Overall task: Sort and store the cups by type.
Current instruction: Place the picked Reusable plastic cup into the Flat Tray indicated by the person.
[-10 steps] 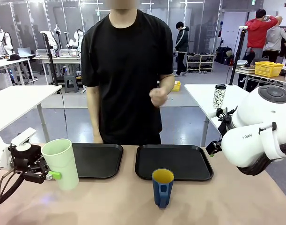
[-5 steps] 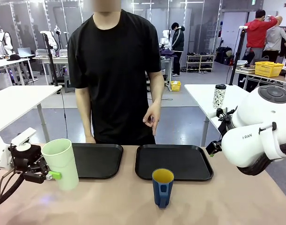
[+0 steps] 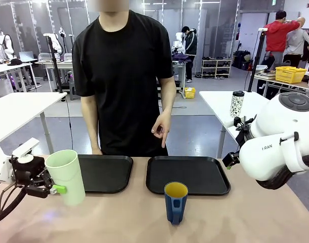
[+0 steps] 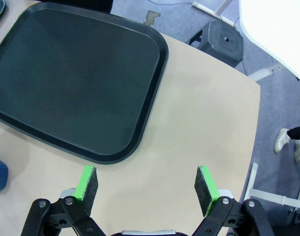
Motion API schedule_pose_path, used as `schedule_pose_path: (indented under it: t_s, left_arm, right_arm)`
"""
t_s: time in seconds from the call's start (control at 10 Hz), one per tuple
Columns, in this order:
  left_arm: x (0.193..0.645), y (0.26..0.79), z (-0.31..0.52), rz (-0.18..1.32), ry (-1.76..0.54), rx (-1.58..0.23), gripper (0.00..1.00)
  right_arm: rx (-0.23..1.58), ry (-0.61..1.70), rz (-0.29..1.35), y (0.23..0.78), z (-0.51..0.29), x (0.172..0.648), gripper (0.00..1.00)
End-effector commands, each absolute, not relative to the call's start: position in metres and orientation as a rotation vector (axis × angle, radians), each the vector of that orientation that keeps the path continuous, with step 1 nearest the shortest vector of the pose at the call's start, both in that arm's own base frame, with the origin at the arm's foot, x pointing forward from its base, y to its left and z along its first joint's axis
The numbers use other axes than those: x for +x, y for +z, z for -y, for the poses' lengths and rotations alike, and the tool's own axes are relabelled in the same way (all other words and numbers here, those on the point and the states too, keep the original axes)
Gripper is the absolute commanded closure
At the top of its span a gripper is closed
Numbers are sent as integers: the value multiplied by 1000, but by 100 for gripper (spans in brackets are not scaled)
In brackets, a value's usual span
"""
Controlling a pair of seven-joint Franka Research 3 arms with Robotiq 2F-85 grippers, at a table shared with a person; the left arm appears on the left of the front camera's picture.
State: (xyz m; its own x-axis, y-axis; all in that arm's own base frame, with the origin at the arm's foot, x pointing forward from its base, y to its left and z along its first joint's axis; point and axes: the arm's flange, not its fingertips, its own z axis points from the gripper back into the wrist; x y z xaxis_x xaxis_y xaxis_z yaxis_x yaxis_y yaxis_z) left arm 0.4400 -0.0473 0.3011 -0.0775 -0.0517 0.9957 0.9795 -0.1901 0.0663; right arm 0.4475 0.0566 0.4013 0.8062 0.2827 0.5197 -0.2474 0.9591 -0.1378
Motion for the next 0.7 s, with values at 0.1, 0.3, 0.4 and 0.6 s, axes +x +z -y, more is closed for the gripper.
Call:
schedule_pose_path:
  t_s: [0.1,0.3,0.4,0.6]
  left_arm:
    - [470,329,88,1166,-1344,-1293,15]
    - [504,346,126,1166,-1318,-1279,15]
    - [521,352,147,1153,-1304,-1295,15]
    - [551,358,195,1129,-1317,-1308,15]
  right_arm:
    - [-70,290,566,400,-57,446,0]
    - [-70,290,566,400,-57,446,0]
    - [-70,290,566,400,-57,446,0]
    - [-70,290,566,400,-57,446,0]
